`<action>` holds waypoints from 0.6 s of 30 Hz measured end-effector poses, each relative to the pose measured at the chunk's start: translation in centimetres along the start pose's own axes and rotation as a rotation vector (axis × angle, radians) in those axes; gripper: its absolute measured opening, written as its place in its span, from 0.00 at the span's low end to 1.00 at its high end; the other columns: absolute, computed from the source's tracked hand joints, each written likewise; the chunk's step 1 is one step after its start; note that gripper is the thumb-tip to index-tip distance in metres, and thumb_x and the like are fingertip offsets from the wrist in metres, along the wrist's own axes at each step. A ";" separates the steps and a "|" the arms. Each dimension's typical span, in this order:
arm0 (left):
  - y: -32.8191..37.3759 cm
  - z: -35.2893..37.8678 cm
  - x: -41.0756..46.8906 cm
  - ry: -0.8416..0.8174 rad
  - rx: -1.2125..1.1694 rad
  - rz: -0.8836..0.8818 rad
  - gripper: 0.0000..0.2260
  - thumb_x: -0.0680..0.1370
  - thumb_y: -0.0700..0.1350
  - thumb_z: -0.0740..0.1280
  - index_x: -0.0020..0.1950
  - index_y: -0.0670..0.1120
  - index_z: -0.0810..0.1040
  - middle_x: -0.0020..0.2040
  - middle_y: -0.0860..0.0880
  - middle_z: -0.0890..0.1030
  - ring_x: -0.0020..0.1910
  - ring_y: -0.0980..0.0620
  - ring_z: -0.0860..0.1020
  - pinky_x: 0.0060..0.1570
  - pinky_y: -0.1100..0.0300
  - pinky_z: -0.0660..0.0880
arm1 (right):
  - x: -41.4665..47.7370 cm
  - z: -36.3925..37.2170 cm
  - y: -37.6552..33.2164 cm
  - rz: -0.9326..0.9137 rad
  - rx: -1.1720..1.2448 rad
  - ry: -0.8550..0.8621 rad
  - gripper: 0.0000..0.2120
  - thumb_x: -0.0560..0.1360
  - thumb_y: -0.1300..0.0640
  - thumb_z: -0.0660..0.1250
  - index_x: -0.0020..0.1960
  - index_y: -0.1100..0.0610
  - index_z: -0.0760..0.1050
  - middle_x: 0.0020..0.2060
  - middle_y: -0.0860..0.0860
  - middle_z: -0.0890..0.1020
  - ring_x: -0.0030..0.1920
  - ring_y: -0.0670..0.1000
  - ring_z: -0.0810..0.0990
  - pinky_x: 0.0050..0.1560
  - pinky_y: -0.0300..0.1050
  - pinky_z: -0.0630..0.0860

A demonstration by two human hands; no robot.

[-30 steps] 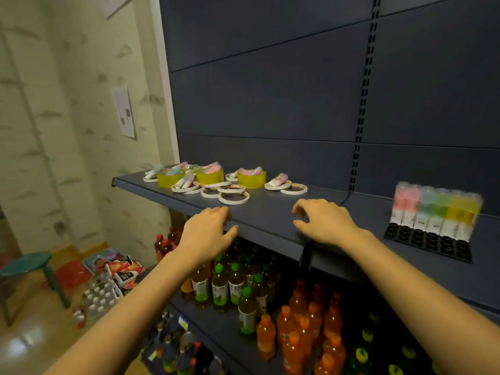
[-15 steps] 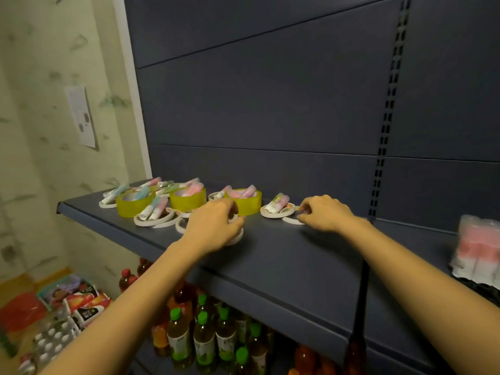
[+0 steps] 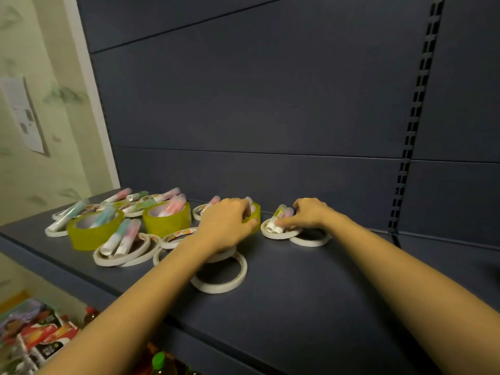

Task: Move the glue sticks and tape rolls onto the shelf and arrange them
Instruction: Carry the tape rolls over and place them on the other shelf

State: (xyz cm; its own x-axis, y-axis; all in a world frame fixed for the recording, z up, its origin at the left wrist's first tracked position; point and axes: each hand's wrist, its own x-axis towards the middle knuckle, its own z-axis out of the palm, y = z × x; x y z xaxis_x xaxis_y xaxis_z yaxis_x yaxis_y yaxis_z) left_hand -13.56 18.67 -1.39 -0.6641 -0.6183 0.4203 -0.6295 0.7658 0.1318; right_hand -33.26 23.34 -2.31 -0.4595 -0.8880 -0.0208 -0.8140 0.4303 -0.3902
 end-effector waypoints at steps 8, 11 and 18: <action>-2.0 0.7 4.1 -0.048 -0.078 0.094 0.10 0.77 0.51 0.61 0.51 0.46 0.76 0.51 0.49 0.79 0.48 0.49 0.76 0.48 0.53 0.73 | 1.4 0.5 -0.8 0.093 0.337 -0.025 0.18 0.66 0.47 0.76 0.45 0.59 0.75 0.48 0.55 0.79 0.50 0.51 0.76 0.52 0.45 0.73; -1.8 1.1 5.7 -0.070 -0.085 0.145 0.10 0.77 0.51 0.62 0.51 0.46 0.76 0.50 0.49 0.78 0.47 0.50 0.74 0.43 0.56 0.71 | 1.2 0.6 -0.8 0.119 0.467 0.031 0.14 0.66 0.54 0.77 0.39 0.55 0.71 0.42 0.53 0.77 0.46 0.50 0.75 0.51 0.47 0.74; 0.0 2.3 8.8 -0.149 -0.109 0.181 0.09 0.76 0.47 0.62 0.52 0.44 0.76 0.52 0.44 0.78 0.50 0.43 0.76 0.43 0.54 0.72 | -0.2 -0.2 -0.7 0.143 0.727 0.294 0.12 0.70 0.63 0.71 0.39 0.54 0.67 0.39 0.54 0.75 0.38 0.52 0.76 0.40 0.43 0.76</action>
State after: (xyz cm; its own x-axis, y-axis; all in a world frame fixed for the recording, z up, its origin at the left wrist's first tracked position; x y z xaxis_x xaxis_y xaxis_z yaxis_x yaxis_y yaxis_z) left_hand -20.34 12.78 0.25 -0.8194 -0.4823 0.3097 -0.4529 0.8760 0.1659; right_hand -32.64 23.23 -1.83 -0.6991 -0.7096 0.0879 -0.3505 0.2329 -0.9071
